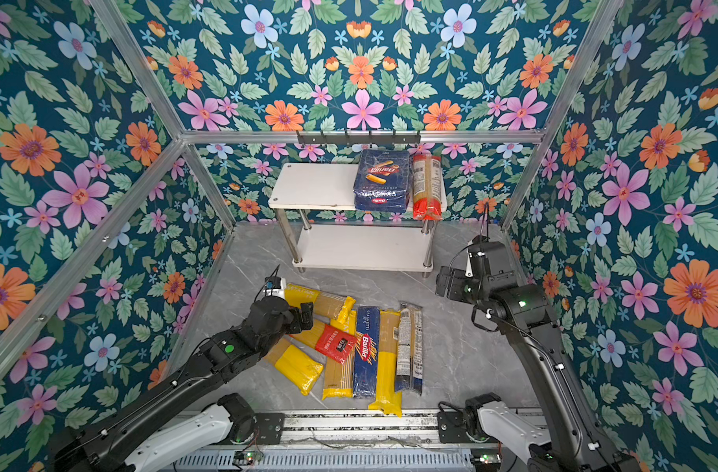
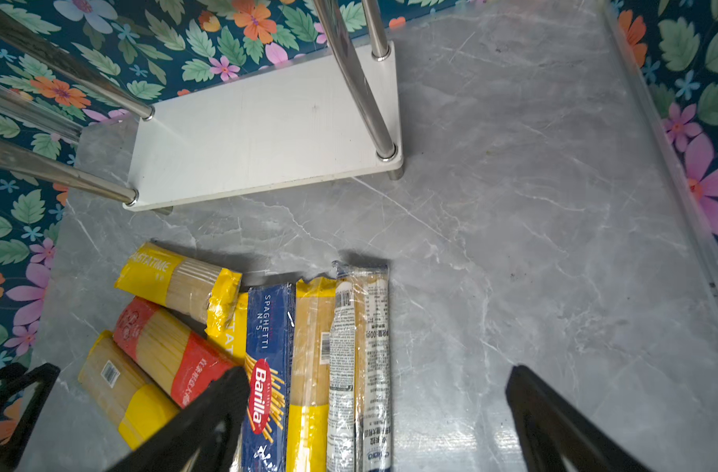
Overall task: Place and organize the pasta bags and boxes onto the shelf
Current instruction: 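Lower the right gripper to the packs while the left nears the yellow bag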
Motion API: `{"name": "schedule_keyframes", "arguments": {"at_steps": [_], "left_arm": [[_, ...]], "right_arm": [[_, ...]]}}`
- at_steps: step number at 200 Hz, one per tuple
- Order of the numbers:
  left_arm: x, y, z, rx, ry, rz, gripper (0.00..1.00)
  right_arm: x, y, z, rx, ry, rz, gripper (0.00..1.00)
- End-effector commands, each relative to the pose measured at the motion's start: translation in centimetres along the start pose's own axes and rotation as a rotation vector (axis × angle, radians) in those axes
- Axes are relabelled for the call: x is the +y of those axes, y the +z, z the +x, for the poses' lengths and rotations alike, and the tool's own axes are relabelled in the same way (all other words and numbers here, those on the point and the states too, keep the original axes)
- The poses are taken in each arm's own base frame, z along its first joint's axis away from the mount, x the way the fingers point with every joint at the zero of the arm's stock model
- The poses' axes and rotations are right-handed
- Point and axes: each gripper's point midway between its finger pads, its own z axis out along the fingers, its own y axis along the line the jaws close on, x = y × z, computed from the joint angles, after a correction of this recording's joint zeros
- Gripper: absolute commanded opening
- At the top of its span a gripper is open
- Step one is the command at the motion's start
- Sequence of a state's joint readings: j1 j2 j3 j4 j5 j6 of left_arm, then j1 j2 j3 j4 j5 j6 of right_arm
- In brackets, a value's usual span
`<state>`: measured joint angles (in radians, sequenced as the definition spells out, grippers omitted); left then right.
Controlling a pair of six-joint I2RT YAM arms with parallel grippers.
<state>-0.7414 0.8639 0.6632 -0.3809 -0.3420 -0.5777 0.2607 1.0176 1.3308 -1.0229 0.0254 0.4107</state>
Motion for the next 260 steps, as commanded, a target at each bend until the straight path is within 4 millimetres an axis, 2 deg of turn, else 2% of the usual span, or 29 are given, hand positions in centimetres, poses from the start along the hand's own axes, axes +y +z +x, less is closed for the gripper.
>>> {"name": "schedule_keyframes", "arguments": {"at_steps": [1,65,114,167,215,260], "left_arm": [[0.9,0.0,0.8,0.005,-0.045,-0.024,0.98],[2.9,0.5,4.0,0.038,-0.093,-0.063,0.98],[3.9,1.0,5.8,0.056,-0.098,-0.08,0.99],[4.7,2.1,6.9,0.084,-0.094,-0.095,1.0],[6.3,3.6,7.6,0.129,-0.145,-0.086,1.0],[7.3,4.1,8.1,0.139,-0.173,-0.109,1.0]], "right_arm": [[0.3,0.4,1.1,0.02,0.026,-0.038,0.99],[0.4,2.8,5.4,0.107,0.081,-0.107,0.99],[1.3,4.2,6.5,0.141,0.062,-0.116,0.99],[4.2,5.8,6.5,0.175,0.012,-0.138,0.99],[7.1,7.7,7.4,0.224,-0.049,-0.141,0.99],[10.5,9.6,8.4,0.28,-0.133,-0.137,0.99]]}}
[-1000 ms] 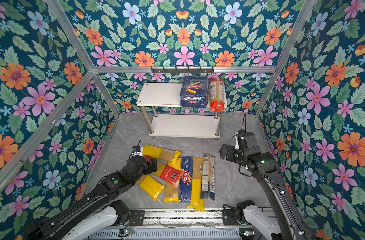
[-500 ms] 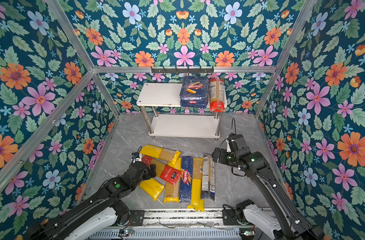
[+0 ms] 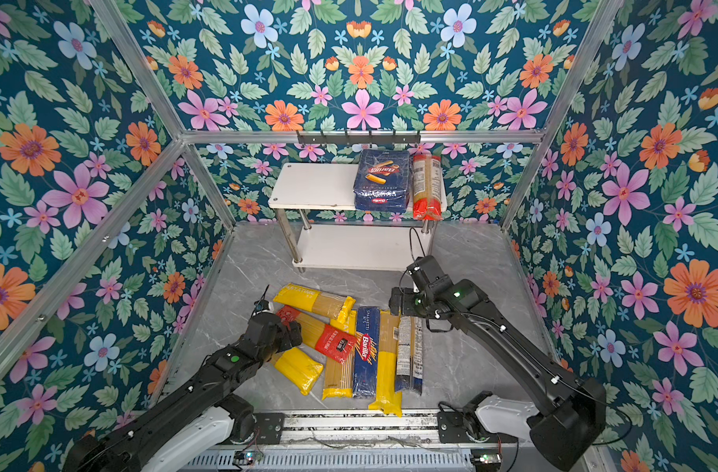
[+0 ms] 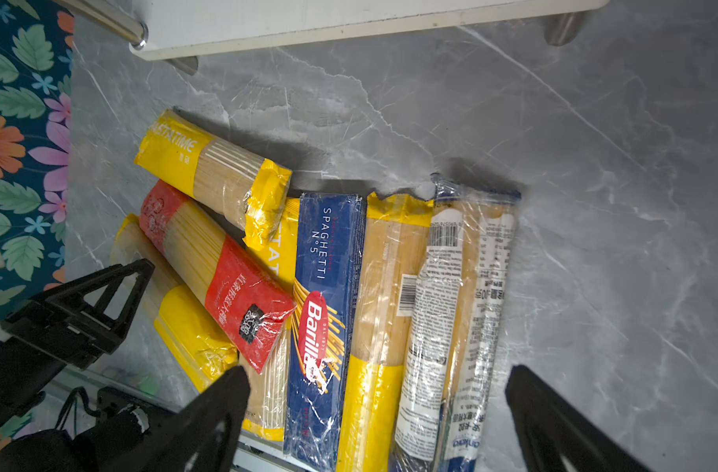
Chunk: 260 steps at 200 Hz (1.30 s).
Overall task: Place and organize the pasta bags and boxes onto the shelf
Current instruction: 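Lower the right gripper to the packs while the left nears the yellow bag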
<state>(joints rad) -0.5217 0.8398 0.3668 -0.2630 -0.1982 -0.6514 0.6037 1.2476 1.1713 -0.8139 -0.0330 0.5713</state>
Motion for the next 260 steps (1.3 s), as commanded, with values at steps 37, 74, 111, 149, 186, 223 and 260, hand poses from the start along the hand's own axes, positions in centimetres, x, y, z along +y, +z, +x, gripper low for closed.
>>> {"name": "schedule_keyframes", "arguments": {"at_steps": [37,74,111,149,186,223,260], "left_arm": [[0.6,0.3,-0.2,-0.01,-0.037,0.01,1.0],[1.0,0.5,-0.1,-0.001,-0.053,-0.003,1.0],[1.4,1.0,0.1,0.021,-0.067,-0.025,1.0],[1.9,1.0,0.3,0.034,-0.088,-0.048,1.0],[2.0,1.0,0.9,0.064,-0.125,-0.052,0.99],[2.8,0.1,2.1,0.091,-0.196,-0.069,0.97],[4.6,-0.9,3.9,0.135,-0.254,-0.141,0.94]], "right_arm": [[3.6,2.7,-0.9,0.024,-0.073,0.002,0.99],[4.4,4.1,-0.8,0.047,-0.082,-0.007,0.99],[4.2,4.5,-0.4,0.055,-0.091,-0.003,0.99],[4.2,5.2,0.0,0.069,-0.1,-0.012,0.99],[3.8,5.3,0.3,0.067,-0.104,-0.007,0.99],[3.4,5.2,0.7,0.062,-0.111,-0.007,0.99],[3.2,5.0,0.8,0.052,-0.115,-0.011,0.99]]}}
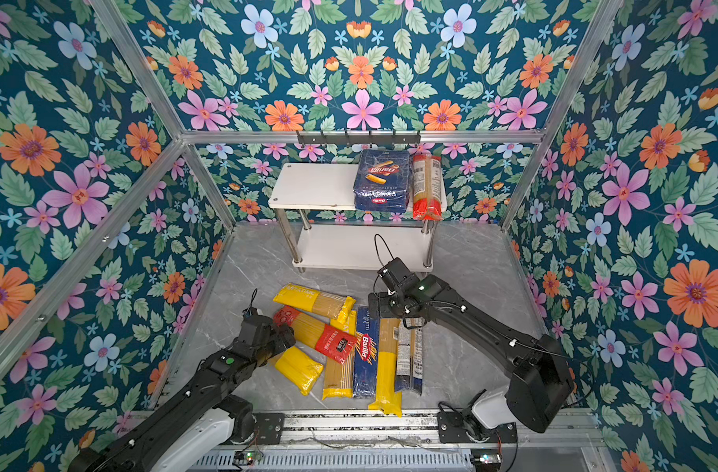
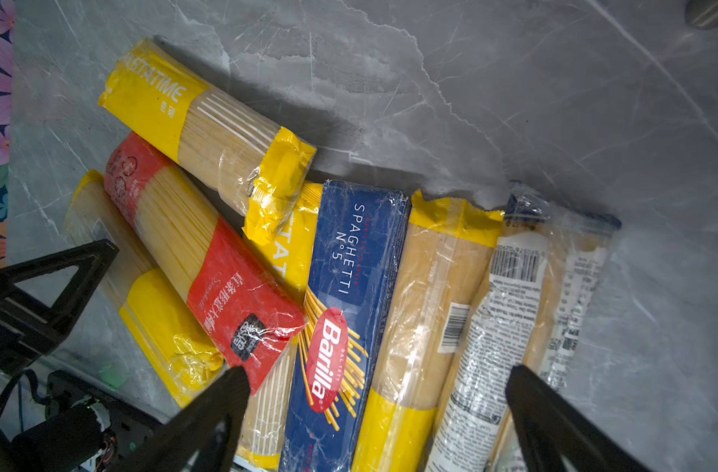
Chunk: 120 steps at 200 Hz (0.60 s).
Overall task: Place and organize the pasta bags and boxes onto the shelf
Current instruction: 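Lower the right gripper to the packs while the left nears the yellow bag, then grasp the clear yellow-ended bag with the left gripper while the right hovers over packs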
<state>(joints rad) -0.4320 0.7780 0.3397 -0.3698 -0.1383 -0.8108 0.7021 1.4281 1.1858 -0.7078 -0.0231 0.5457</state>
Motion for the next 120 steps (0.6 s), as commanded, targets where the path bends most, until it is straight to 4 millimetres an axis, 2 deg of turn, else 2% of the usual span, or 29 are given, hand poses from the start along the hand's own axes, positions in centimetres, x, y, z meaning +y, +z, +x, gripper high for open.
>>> {"name": "schedule_keyframes", "arguments": {"at_steps": [1,23,48,97,120], "left_arm": [[2.4,-0.4,1.9,0.065,-0.05,-0.09,0.94],[3.1,-0.3,3.3,0.109,-0.084,-0.101,0.93],[2.9,-0.5,3.7,0.128,-0.109,-0.096,0.93],[1.6,-0.6,3.5,0.14,-0.126,-0.095,0.94],[-0.3,-0.4,3.7,0.144,-0.087,-0.091,0.95]], "right_arm": [[0.1,-0.2,-0.3,-0.024,-0.008,-0.009,0.99],[0.1,-0.4,-0.3,-0.035,-0.013,-0.014,0.99],[0.0,-0.7,-0.2,-0.054,-0.013,-0.024,0.99],[-0.6,-0.6,0.4,-0.064,-0.025,-0.02,0.99],[-0.8,-0.4,0.6,-0.07,-0.023,-0.026,0.99]]}}
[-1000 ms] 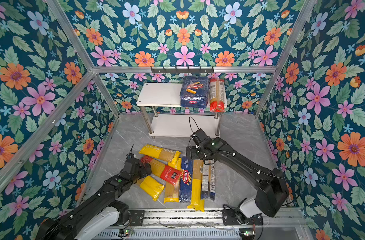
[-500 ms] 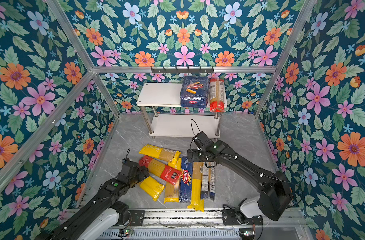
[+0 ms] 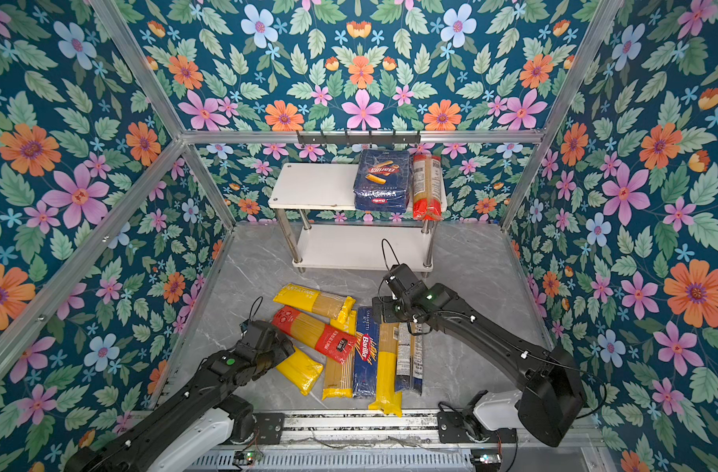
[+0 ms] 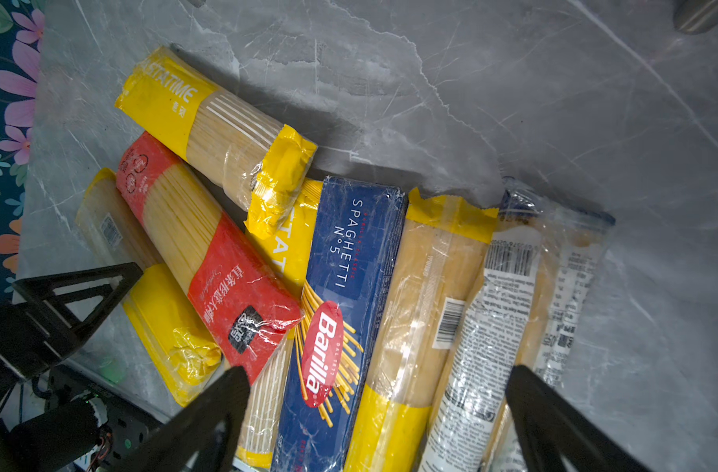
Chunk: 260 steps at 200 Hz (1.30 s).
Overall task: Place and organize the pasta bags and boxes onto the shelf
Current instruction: 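Grasp the clear yellow-ended bag with the left gripper while the right hovers over packs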
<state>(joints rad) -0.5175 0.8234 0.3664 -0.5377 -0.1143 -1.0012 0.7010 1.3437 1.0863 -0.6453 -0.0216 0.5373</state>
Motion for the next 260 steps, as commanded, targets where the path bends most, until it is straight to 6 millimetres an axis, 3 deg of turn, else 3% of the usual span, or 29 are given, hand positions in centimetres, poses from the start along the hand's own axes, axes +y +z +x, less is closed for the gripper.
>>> {"name": "schedule_keyframes", "arguments": {"at_steps": [1,22,46,111,172,260], "left_arm": [[-1.4,0.0,-0.1,-0.015,-0.005,-0.007,0.95],[-3.9,0.0,0.5,-0.026,0.058,-0.006,0.96],[-5.1,0.8,1.5,-0.007,0.071,-0.012,0.96],[-4.8,0.9,3.1,0.003,0.061,-0.014,0.94],[-4.6,1.7,6.4,0.01,0.123,-0.047,0.93],[-6.8,2.4,6.8,0.003,0.135,-0.035,0.94]], "right_arm": [[-0.1,0.0,-0.3,-0.029,-0.016,-0.003,0.99],[-0.2,0.1,-0.2,-0.03,-0.009,-0.018,0.99],[-0.5,0.0,-0.1,-0.022,-0.009,-0.01,0.99],[-2.0,-1.5,0.0,-0.053,0.009,0.003,0.99],[-2.7,-2.1,1.0,-0.047,0.034,0.015,0.99],[-3.6,-3.3,1.5,-0.071,0.043,0.035,0.99]]}}
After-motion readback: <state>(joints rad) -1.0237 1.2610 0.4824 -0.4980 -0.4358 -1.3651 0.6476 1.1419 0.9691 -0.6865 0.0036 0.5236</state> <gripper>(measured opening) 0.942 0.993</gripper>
